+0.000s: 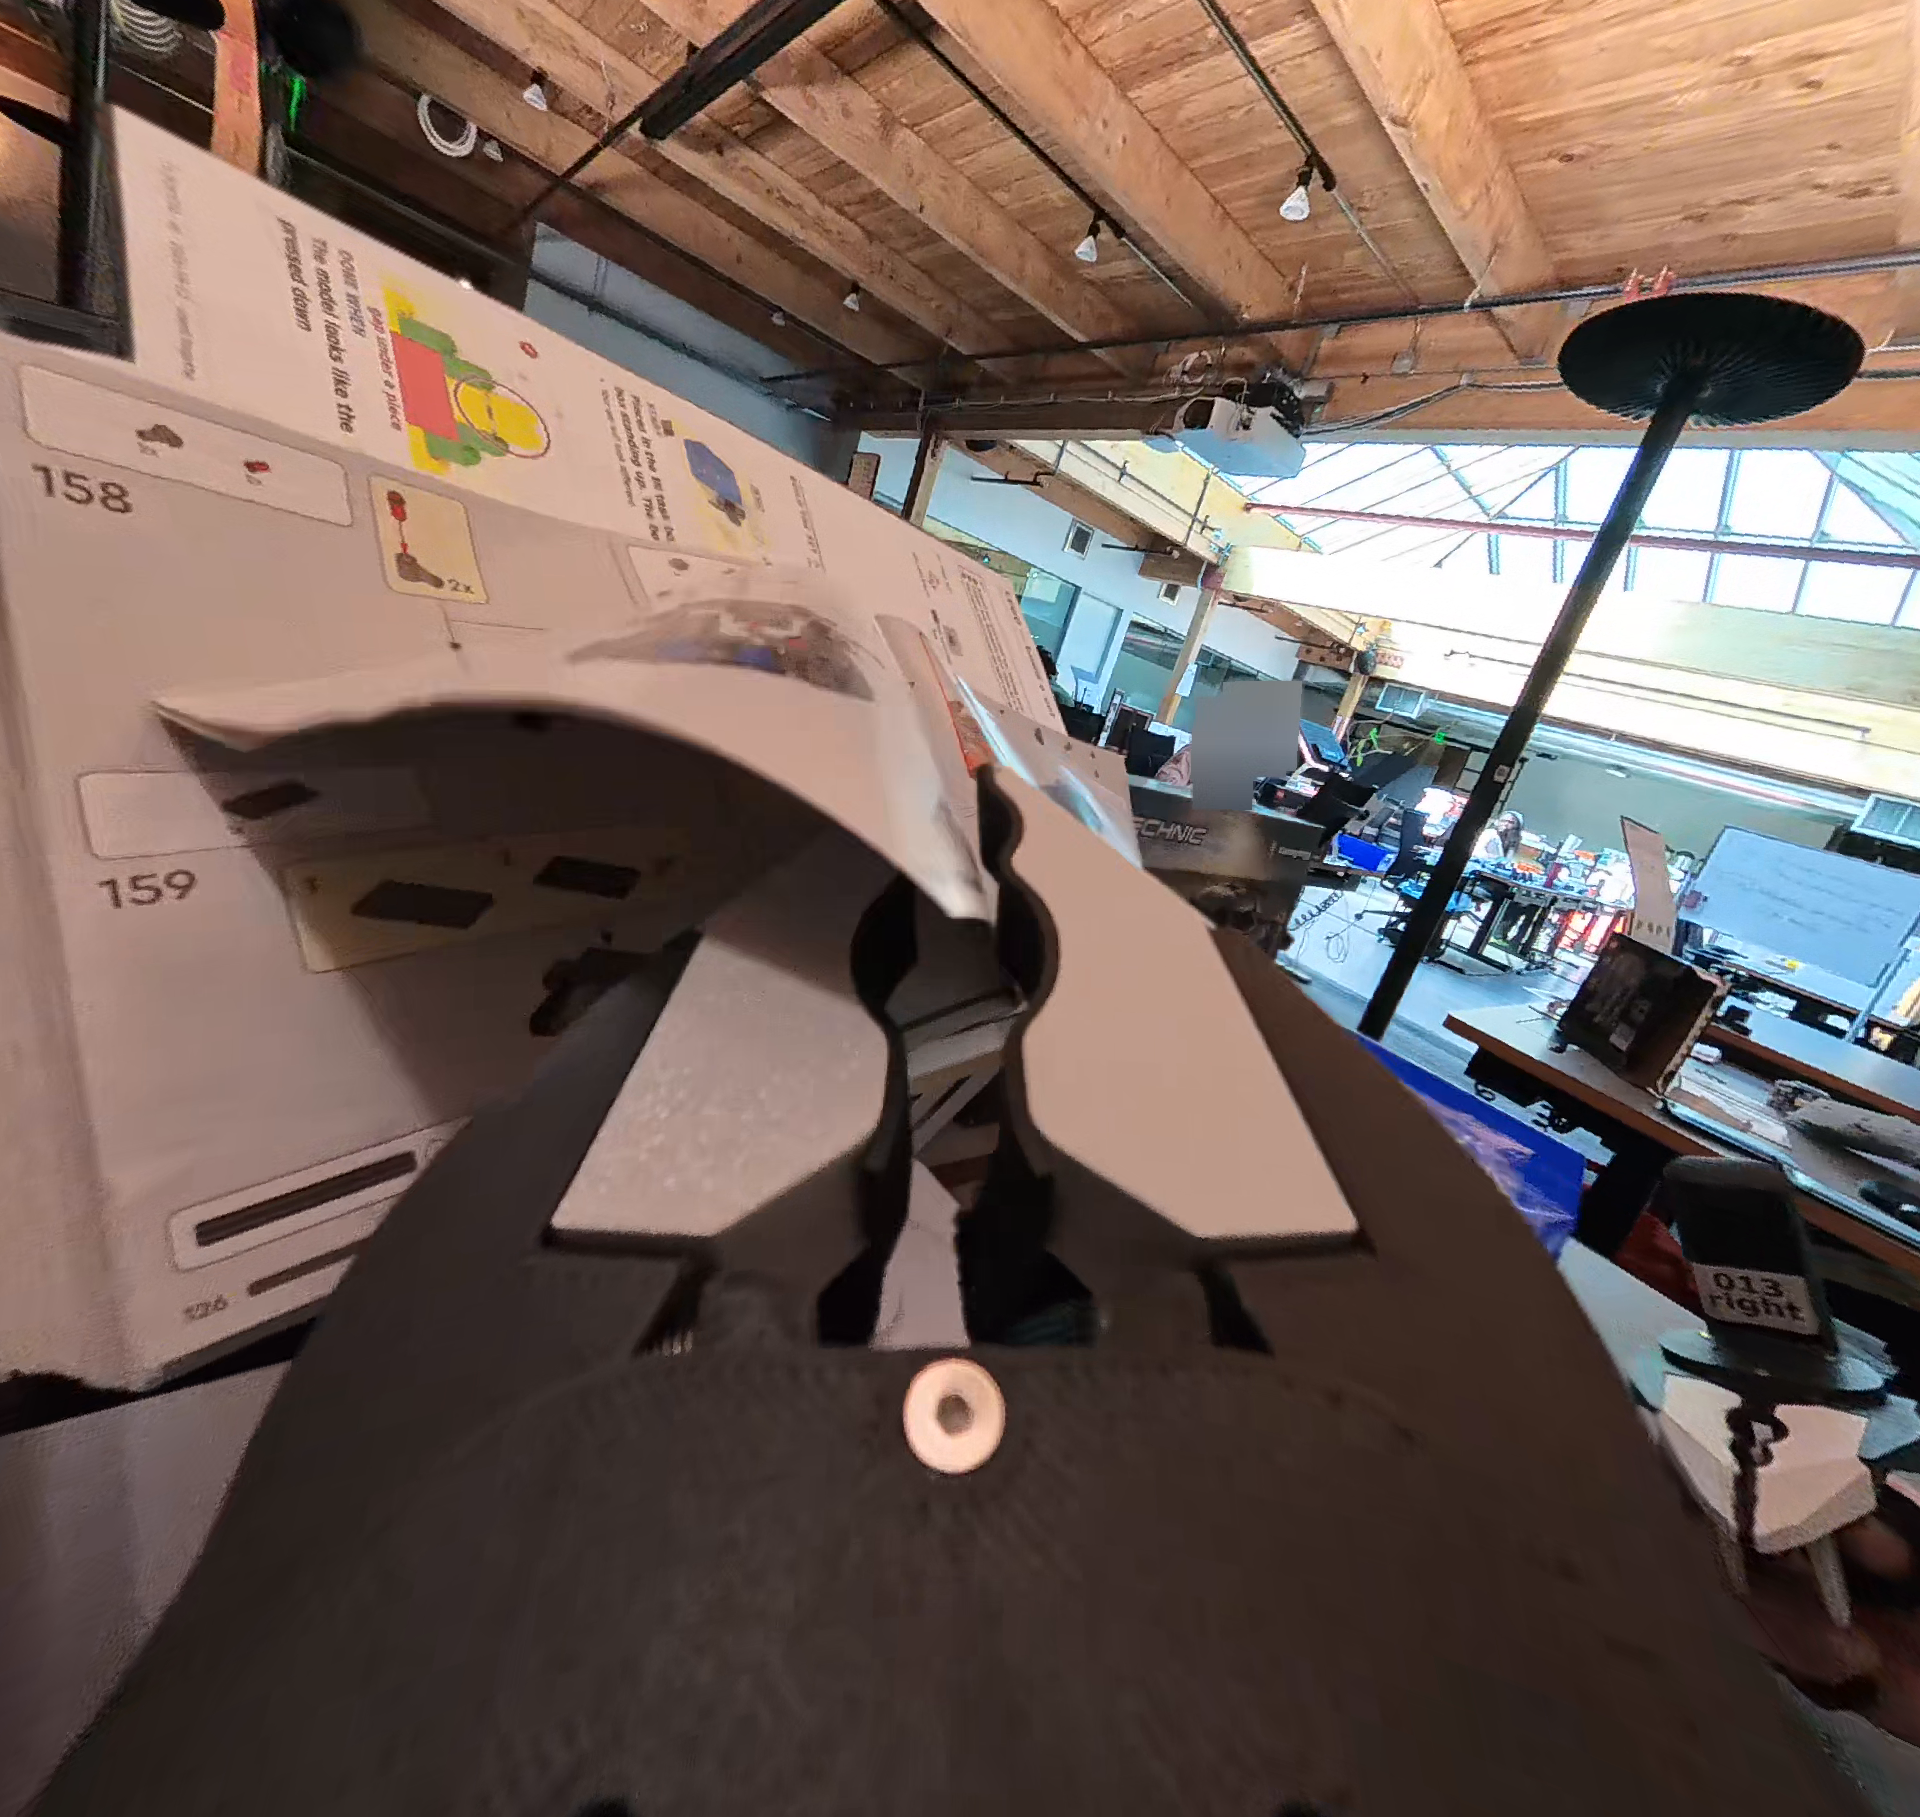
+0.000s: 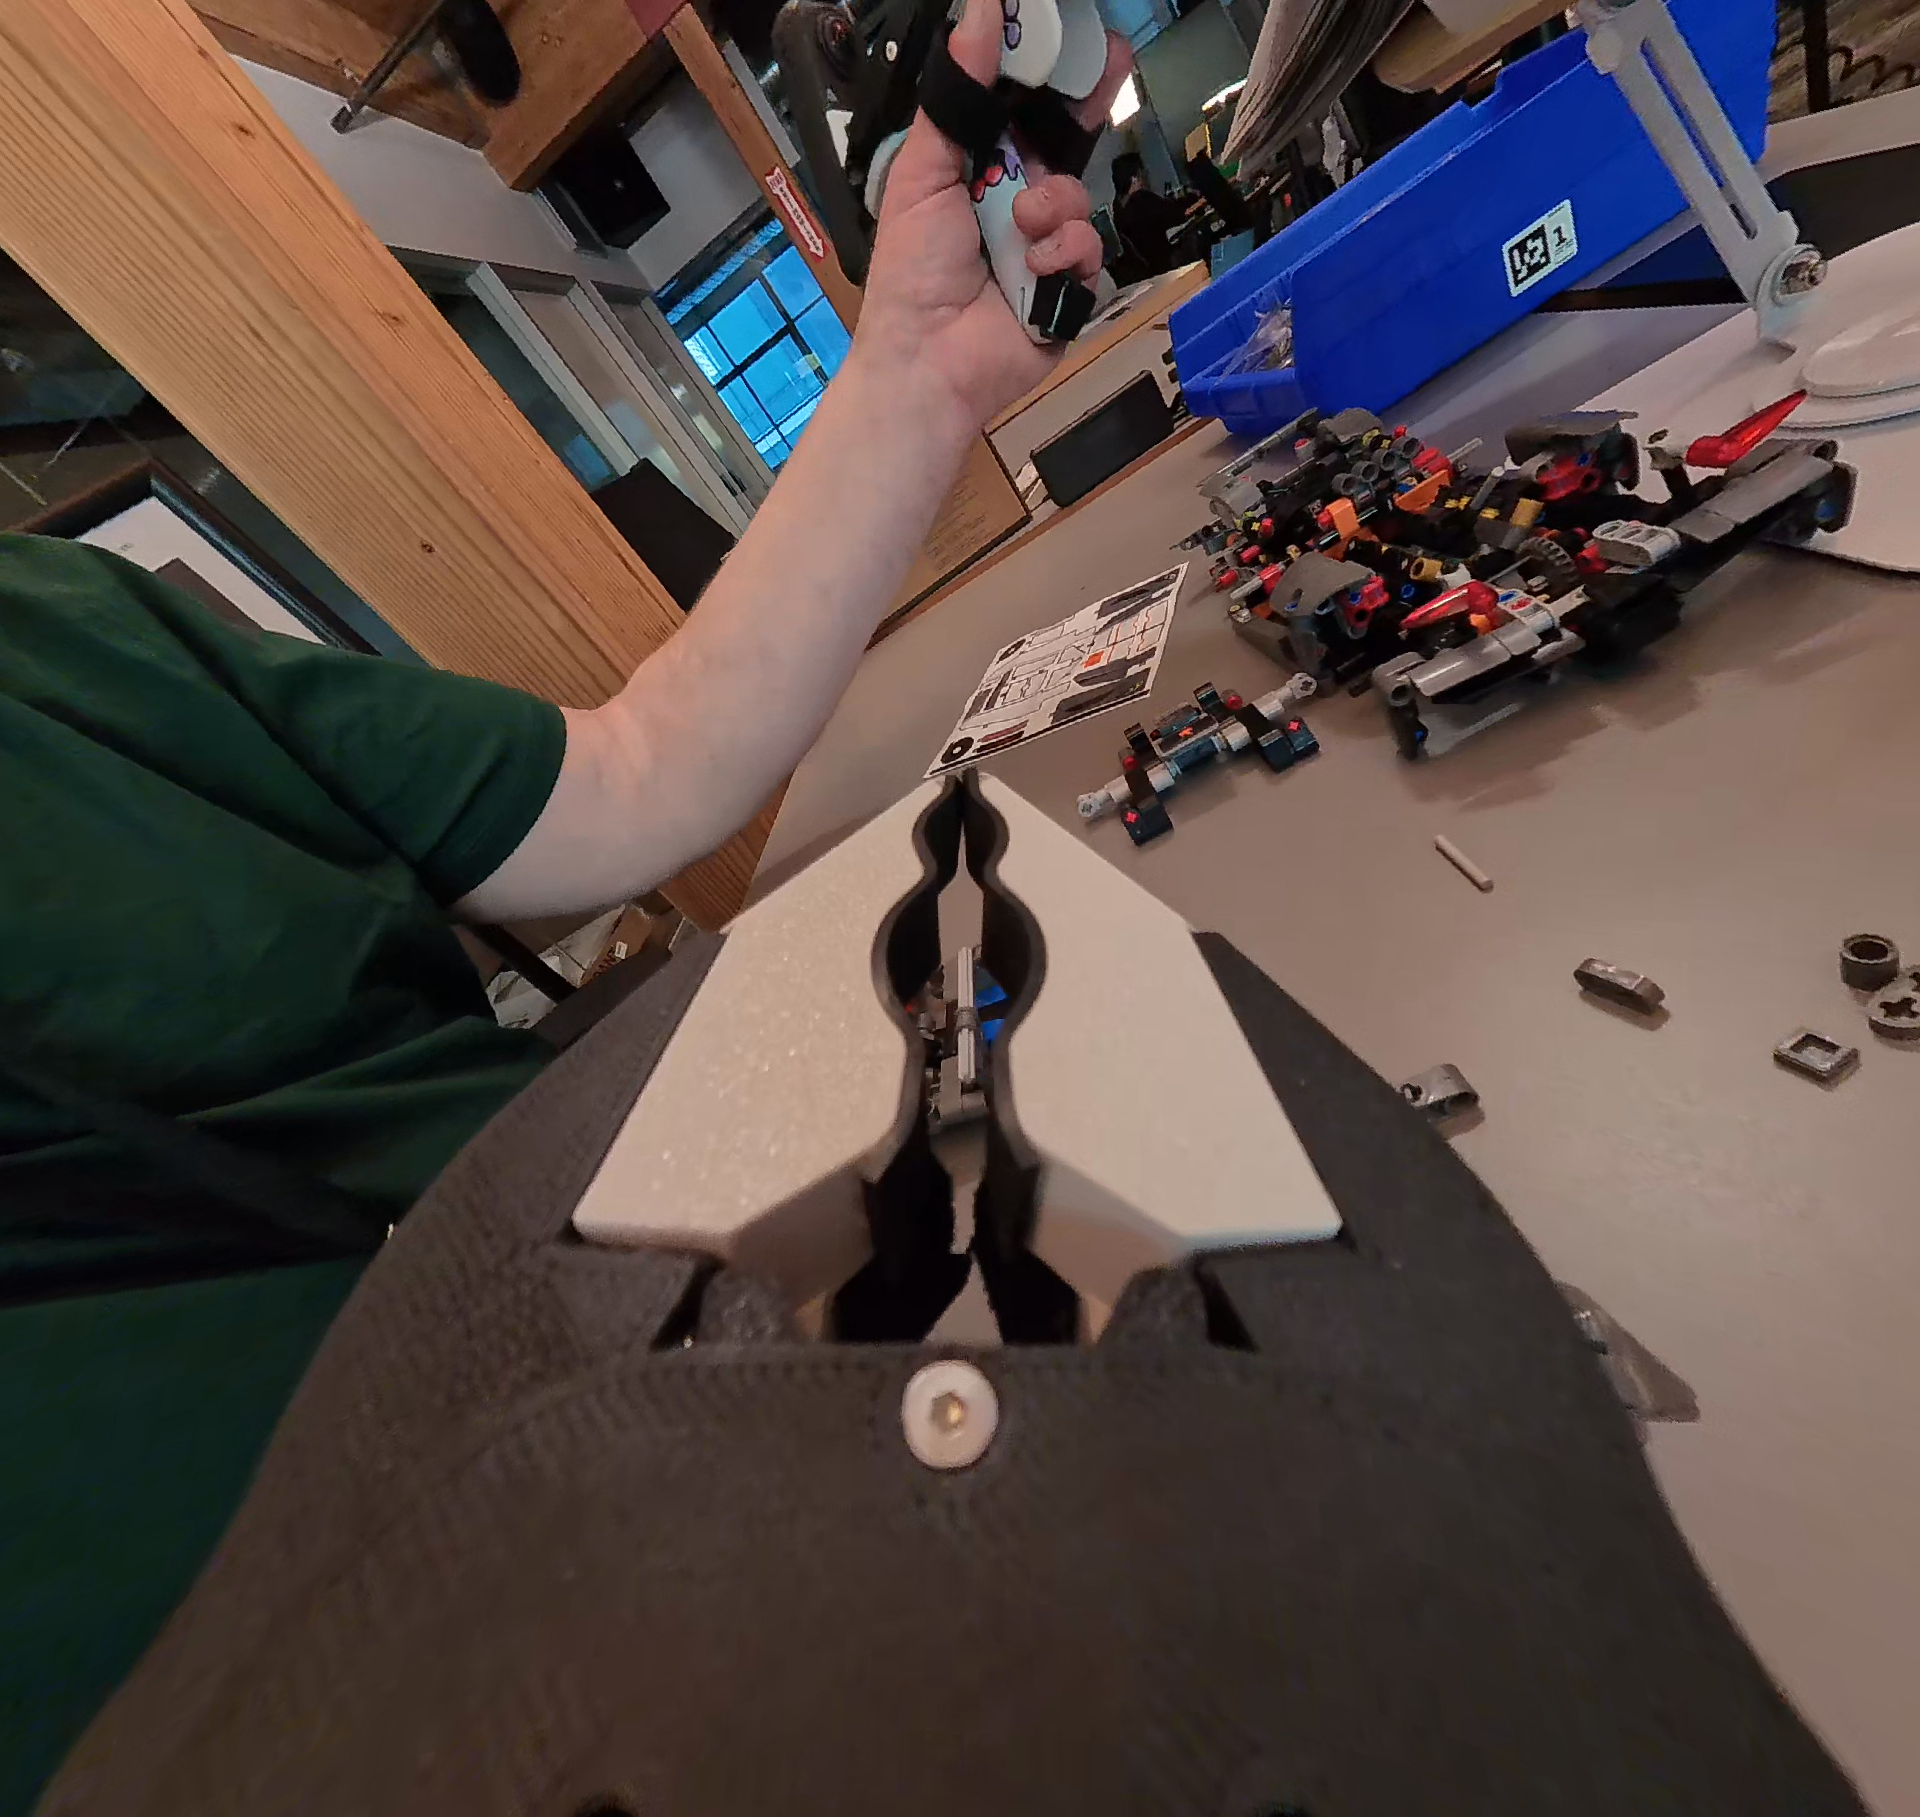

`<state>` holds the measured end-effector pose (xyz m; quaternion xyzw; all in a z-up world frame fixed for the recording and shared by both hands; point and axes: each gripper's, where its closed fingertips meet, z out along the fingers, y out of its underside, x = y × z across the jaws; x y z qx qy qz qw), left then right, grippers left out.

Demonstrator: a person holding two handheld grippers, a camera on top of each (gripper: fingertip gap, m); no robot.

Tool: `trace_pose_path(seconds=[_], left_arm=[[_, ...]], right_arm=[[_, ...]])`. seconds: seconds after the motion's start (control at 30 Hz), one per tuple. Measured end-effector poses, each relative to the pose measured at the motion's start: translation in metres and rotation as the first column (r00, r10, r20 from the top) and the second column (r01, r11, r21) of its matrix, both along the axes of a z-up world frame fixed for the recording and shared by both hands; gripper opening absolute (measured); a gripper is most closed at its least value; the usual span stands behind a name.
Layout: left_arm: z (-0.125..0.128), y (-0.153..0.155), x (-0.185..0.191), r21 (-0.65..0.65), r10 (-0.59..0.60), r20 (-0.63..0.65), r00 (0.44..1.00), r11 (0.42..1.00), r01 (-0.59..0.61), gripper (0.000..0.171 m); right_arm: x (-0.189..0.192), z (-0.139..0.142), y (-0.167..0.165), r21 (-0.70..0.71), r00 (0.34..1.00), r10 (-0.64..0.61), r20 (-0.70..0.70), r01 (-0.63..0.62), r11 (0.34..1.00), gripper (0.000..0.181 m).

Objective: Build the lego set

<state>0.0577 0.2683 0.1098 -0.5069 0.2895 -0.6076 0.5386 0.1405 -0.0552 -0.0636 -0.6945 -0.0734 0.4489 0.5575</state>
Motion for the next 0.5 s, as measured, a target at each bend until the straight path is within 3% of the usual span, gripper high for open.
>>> trace_pose_path(seconds=[0.27, 0.37, 0.5], left_arm=[[-0.006, 0.026, -0.015, -0.040, 0.067, -0.021, 0.998, 0.997, -0.067, 0.012], [-0.026, 0.055, -0.027, -0.127, 0.148, -0.068, 0.987, 0.980, -0.156, 0.011], [-0.040, 0.072, -0.032, -0.140, 0.173, -0.099, 0.980, 0.973, -0.186, 0.006]], right_arm=[[0.001, -0.005, 0.002, -0.013, 1.000, -0.001, 0.002, 0.001, 1.000, 0.000], [0.000, -0.006, 0.003, -0.019, 1.000, 0.002, 0.003, -0.002, 1.000, 0.000], [-0.001, -0.009, 0.004, -0.026, 1.000, 0.007, 0.008, -0.007, 1.000, 0.000]])
